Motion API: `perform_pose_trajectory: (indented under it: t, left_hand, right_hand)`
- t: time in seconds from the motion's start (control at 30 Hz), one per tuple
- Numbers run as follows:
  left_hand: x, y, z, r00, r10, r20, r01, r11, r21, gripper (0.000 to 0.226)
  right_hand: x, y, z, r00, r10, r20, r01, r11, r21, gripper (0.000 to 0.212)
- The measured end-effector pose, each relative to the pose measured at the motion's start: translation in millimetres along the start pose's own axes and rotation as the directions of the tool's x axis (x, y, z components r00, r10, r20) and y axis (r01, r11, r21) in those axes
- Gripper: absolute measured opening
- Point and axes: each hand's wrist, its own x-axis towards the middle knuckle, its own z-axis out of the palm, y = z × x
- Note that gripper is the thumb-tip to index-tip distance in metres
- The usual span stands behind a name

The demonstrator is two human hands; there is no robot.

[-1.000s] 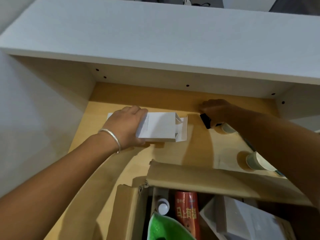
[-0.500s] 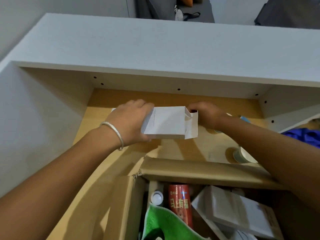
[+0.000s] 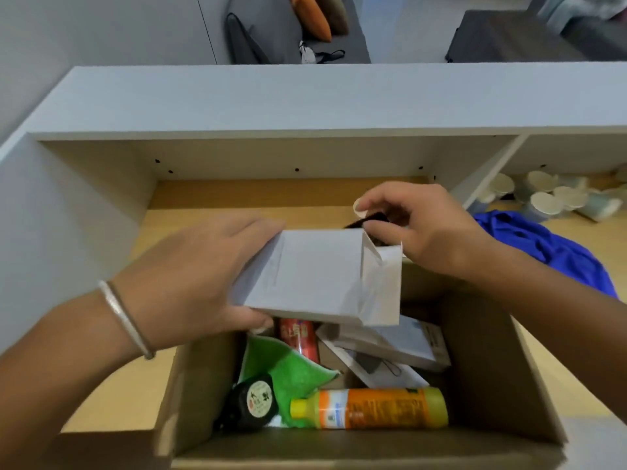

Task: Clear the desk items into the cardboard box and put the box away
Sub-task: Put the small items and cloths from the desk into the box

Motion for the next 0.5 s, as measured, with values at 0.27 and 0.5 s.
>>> perform_pose_trajectory:
  t: [0.27, 0.5]
  left_hand:
    - [-18, 58, 34, 0.951, 0.033, 0.307, -0.019, 0.999, -0.048, 0.104]
    - [15, 40, 41, 0.996, 0.012, 0.088, -0.009, 0.999, -0.031, 0.086]
  right_hand:
    - [-67, 23, -11, 0.989, 0.077, 0.126, -0.074, 0.997, -0.029, 0.026]
    - [-61, 38, -12, 0.990, 0.137, 0.045, -0.123, 0.966, -0.227, 0.049]
